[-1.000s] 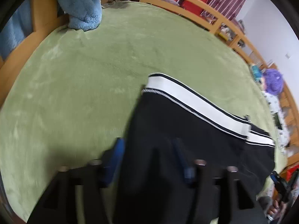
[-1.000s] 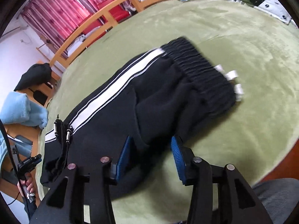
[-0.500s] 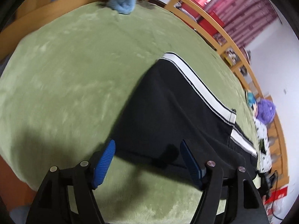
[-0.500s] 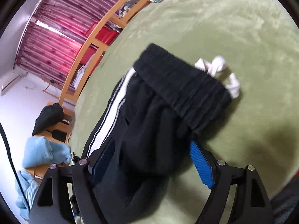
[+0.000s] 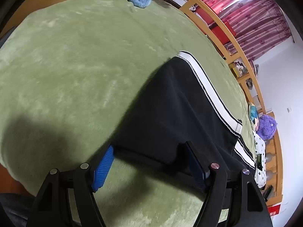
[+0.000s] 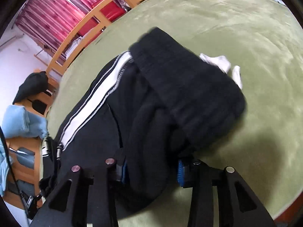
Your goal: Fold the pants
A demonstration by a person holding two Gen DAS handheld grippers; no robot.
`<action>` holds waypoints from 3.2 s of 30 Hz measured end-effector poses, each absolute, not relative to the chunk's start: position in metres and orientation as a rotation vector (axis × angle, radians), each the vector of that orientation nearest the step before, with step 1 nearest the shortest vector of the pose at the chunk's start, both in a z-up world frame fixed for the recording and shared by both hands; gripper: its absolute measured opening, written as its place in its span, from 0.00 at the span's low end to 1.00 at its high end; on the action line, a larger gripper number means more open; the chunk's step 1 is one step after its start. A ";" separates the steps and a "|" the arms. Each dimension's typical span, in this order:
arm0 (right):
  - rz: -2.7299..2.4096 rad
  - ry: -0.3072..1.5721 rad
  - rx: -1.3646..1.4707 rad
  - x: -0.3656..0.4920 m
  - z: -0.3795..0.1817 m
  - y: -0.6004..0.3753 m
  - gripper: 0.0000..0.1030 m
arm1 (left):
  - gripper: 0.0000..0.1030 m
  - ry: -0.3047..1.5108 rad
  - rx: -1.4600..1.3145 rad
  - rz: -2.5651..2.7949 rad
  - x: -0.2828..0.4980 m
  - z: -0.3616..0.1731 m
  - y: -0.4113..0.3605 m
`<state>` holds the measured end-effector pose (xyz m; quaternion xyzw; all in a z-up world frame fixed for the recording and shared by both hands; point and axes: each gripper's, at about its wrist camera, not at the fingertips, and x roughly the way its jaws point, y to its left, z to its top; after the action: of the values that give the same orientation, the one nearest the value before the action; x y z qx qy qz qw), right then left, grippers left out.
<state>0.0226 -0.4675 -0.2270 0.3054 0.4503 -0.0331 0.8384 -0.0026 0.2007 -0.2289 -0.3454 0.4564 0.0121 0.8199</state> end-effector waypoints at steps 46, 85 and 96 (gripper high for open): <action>0.301 0.977 0.394 -0.034 -0.186 -0.285 0.30 | 0.22 0.674 -0.404 -0.109 0.012 -0.091 0.108; 0.269 0.865 0.338 -0.050 -0.148 -0.441 0.14 | 0.58 1.043 -0.236 -0.222 0.039 -0.181 -0.112; 0.113 0.934 0.404 -0.022 -0.191 -0.508 0.39 | 0.68 1.034 -0.263 -0.348 0.053 -0.175 -0.122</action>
<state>-0.0217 -0.5084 -0.1909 0.1932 0.4470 0.0539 0.8718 0.0525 -0.1216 -0.1754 -0.1245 0.4905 -0.1650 0.8466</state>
